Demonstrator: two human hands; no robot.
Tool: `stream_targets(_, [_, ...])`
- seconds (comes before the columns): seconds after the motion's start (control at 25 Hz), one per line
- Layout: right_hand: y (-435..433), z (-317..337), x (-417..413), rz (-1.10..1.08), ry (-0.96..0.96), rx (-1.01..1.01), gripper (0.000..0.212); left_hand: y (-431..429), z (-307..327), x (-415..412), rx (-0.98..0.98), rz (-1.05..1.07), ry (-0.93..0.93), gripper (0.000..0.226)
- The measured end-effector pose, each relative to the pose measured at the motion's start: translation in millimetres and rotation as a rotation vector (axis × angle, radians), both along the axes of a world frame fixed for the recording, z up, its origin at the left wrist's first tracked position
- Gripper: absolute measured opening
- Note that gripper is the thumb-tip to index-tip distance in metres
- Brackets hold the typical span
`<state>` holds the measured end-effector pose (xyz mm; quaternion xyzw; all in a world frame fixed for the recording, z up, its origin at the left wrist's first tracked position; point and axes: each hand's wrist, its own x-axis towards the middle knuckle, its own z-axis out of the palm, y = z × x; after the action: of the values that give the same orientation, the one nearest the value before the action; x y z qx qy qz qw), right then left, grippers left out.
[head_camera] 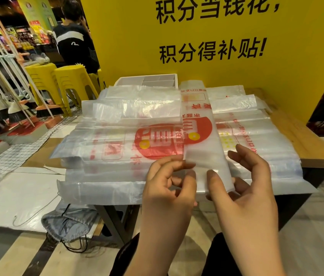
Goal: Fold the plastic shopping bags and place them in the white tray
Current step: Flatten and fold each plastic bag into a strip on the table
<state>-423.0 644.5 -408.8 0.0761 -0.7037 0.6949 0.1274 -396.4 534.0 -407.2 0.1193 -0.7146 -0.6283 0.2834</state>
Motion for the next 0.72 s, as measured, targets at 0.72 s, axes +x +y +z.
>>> stream_targets(0.72, [9, 8, 11, 0.205, -0.169, -0.08, 0.033, 0, 9, 11, -0.17, -0.023, -0.042, 0.019])
